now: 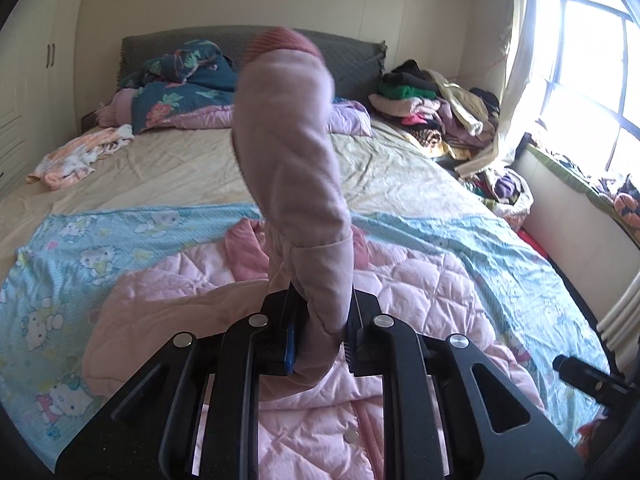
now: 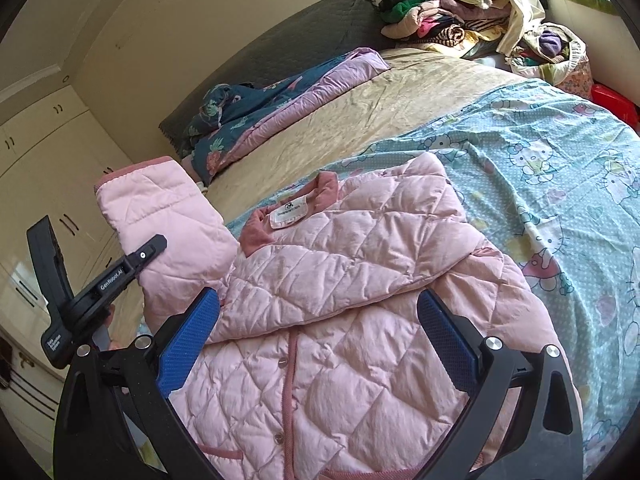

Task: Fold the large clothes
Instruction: 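Lift the sleeve with the left gripper, fold it over the jacket front, release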

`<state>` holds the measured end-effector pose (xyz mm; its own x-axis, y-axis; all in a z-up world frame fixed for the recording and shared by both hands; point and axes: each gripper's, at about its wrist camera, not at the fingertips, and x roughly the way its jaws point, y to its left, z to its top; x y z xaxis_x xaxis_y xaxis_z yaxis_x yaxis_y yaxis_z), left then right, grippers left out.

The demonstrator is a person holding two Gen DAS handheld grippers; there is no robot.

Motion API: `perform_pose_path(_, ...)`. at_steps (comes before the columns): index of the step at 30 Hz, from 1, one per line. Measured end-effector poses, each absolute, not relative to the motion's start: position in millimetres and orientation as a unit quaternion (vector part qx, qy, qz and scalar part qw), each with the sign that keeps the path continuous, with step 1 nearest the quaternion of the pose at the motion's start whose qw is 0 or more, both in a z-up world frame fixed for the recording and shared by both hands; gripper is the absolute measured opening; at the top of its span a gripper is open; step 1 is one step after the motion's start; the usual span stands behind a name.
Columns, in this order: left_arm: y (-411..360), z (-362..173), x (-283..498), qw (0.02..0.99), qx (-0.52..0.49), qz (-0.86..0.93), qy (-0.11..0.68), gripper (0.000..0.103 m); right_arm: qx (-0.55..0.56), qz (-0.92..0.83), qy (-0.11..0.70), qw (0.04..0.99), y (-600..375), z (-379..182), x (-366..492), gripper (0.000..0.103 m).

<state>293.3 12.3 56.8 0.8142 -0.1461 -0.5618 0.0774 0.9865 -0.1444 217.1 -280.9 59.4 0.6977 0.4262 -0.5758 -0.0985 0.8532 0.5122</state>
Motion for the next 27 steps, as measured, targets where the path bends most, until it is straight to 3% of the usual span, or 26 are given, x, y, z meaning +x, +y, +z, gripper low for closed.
perform_pose_path(14, -36.2, 2.4, 303.6, 0.933, 0.001, -0.082, 0.350, 0.011, 0.240, 0.124, 0.371, 0.888, -299.3, 40.5, 228.7, 0.099)
perform_pose_path(21, -59.1, -21.0, 301.6, 0.925, 0.056, -0.084, 0.365, 0.017, 0.246, 0.120, 0.377, 0.885, -303.2, 32.2, 233.6, 0.099)
perform_pose_path(24, -67.4, -30.8, 300.7, 0.917, 0.077, -0.088, 0.381, 0.028, 0.248, 0.117, 0.380, 0.883, -305.2, 28.8, 235.5, 0.099)
perform_pose_path(27, -74.2, -38.7, 296.9, 0.908, 0.093, -0.099, 0.396, 0.054, 0.253, 0.116, 0.382, 0.881, -306.5, 27.0, 236.5, 0.099)
